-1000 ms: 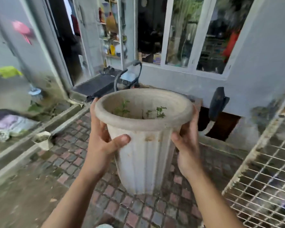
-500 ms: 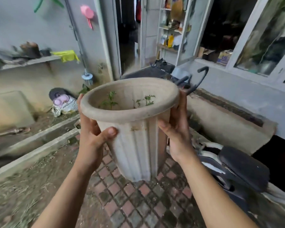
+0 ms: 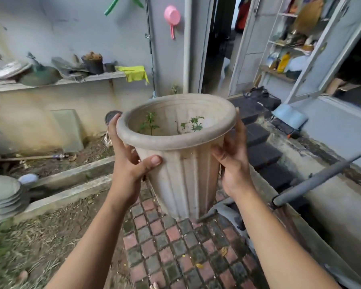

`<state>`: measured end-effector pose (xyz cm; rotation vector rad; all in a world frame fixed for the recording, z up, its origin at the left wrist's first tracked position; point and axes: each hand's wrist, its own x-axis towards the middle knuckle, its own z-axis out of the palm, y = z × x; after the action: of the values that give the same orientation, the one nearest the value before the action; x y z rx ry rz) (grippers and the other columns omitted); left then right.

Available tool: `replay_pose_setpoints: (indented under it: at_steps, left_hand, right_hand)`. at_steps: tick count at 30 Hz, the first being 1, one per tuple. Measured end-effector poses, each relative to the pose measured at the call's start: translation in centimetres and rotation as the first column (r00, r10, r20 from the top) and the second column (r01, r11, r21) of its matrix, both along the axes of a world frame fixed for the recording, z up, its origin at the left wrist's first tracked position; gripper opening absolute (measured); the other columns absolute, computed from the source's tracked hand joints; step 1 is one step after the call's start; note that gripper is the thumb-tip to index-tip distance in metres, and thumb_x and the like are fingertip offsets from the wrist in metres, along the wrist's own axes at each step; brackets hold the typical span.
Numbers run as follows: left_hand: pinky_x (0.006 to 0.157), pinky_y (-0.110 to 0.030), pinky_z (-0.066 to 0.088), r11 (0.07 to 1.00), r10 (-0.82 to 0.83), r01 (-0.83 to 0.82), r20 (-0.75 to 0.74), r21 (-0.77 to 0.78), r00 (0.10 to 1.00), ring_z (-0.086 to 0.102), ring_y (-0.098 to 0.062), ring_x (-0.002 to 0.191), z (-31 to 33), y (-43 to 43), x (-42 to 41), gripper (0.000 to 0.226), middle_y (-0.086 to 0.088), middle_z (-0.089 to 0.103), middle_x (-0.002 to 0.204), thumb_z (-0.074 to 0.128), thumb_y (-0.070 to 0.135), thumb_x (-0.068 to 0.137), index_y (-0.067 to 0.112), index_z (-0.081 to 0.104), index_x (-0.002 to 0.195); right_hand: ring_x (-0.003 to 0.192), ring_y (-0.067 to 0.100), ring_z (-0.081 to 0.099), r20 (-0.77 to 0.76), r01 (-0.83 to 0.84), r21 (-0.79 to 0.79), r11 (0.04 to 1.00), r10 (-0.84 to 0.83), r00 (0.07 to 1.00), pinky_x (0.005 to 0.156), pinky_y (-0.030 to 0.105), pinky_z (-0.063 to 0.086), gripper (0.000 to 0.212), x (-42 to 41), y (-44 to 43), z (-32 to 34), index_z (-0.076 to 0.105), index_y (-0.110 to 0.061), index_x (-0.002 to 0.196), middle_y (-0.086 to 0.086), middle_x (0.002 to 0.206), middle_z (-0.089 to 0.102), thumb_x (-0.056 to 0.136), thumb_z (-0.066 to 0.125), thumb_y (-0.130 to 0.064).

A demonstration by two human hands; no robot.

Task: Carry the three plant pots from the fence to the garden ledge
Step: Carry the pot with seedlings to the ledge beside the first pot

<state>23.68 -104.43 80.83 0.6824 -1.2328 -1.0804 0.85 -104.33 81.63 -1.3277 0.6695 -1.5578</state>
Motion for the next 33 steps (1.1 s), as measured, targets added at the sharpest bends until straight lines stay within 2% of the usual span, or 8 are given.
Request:
replay_pose_setpoints:
  at_steps: [3,8,13,18,22,24,27,33]
  left_hand:
    - [0.113,-0.039,0.052,0.999,0.028,-0.027,-0.002,0.016,1.0,0.054,-0.018,0.145,-0.2,-7.1,0.1,0.128,0.0,0.049,0.162,0.099,0.044,0.066,0.029,0.018,0.163]
    - [0.127,-0.064,0.031,0.999,0.025,-0.026,0.037,0.024,0.999,0.039,-0.035,0.156,-2.4,-19.6,-0.8,0.142,-0.018,0.03,0.17,0.104,0.039,0.058,0.017,0.012,0.164]
    - [0.115,-0.034,0.049,0.996,0.018,-0.027,0.1,0.086,0.995,0.051,-0.016,0.148,-5.2,-29.9,-3.3,0.142,0.0,0.045,0.16,0.106,0.039,0.054,0.012,0.014,0.159]
    - [0.106,-0.035,0.057,0.972,0.061,-0.089,0.133,0.217,0.989,0.062,-0.014,0.138,-8.0,-38.7,-5.6,0.112,0.016,0.063,0.145,0.107,0.022,0.052,0.034,0.038,0.139]
    - [0.065,-0.038,0.058,0.936,0.022,-0.052,0.09,0.347,0.996,0.075,-0.002,0.092,-11.1,-44.6,-5.2,0.094,0.006,0.066,0.137,0.077,-0.006,0.051,0.033,0.042,0.129]
    - [0.073,-0.04,0.06,0.912,-0.011,0.038,-0.068,0.408,0.998,0.072,-0.014,0.106,-12.6,-47.2,-5.1,0.083,-0.007,0.061,0.139,0.053,-0.007,0.054,0.026,0.045,0.13]
    - [0.091,-0.037,0.059,0.868,0.078,0.041,-0.217,0.495,0.973,0.065,-0.016,0.115,-16.1,-51.8,-5.6,0.071,0.0,0.064,0.127,0.046,0.008,0.066,0.017,0.039,0.136]
    - [0.09,-0.046,0.041,0.78,0.133,-0.054,-0.081,0.623,0.988,0.047,-0.029,0.116,-26.6,-61.0,-4.6,0.068,-0.003,0.055,0.13,0.044,0.0,0.062,0.019,0.052,0.128]
  right_hand:
    - [0.138,0.011,0.059,0.052,0.057,0.059,0.997,-0.06,0.997,0.104,0.028,0.053,0.078,-0.1,-7.0,0.1,0.049,-0.045,0.146,-0.013,0.146,0.065,0.08,0.089,-0.036]
    - [0.145,0.027,0.049,0.152,0.176,0.107,0.979,-0.191,0.97,0.11,0.039,0.048,0.075,-1.6,-18.0,-1.2,0.055,-0.033,0.141,0.006,0.155,0.054,0.078,0.081,-0.066]
    - [0.139,0.011,0.056,0.164,0.242,0.203,0.949,-0.276,0.947,0.11,0.035,0.049,0.073,-3.1,-28.5,-5.5,0.051,-0.037,0.142,-0.01,0.147,0.061,0.081,0.077,-0.069]
    - [0.136,0.005,0.058,0.13,0.226,0.285,0.932,-0.271,0.954,0.107,0.033,0.049,0.06,-5.3,-39.5,-10.4,0.057,-0.048,0.137,-0.02,0.144,0.064,0.083,0.074,-0.071]
    - [0.14,0.008,0.056,0.062,0.255,0.316,0.914,-0.288,0.956,0.112,0.035,0.045,0.058,-5.7,-46.4,-13.8,0.054,-0.052,0.137,-0.012,0.153,0.057,0.085,0.074,-0.069]
    - [0.141,0.006,0.054,0.04,0.252,0.333,0.909,-0.28,0.959,0.109,0.027,0.049,0.057,-5.3,-49.4,-15.8,0.053,-0.055,0.136,-0.014,0.154,0.056,0.085,0.076,-0.067]
    - [0.142,0.006,0.053,0.02,0.238,0.36,0.902,-0.262,0.965,0.11,0.027,0.048,0.058,-4.7,-53.1,-19.5,0.053,-0.058,0.134,-0.019,0.151,0.057,0.083,0.079,-0.065]
    - [0.148,0.008,0.047,-0.039,0.231,0.421,0.877,-0.237,0.971,0.12,0.039,0.037,0.061,-3.2,-60.0,-30.1,0.049,-0.058,0.141,-0.019,0.158,0.05,0.089,0.073,-0.035]
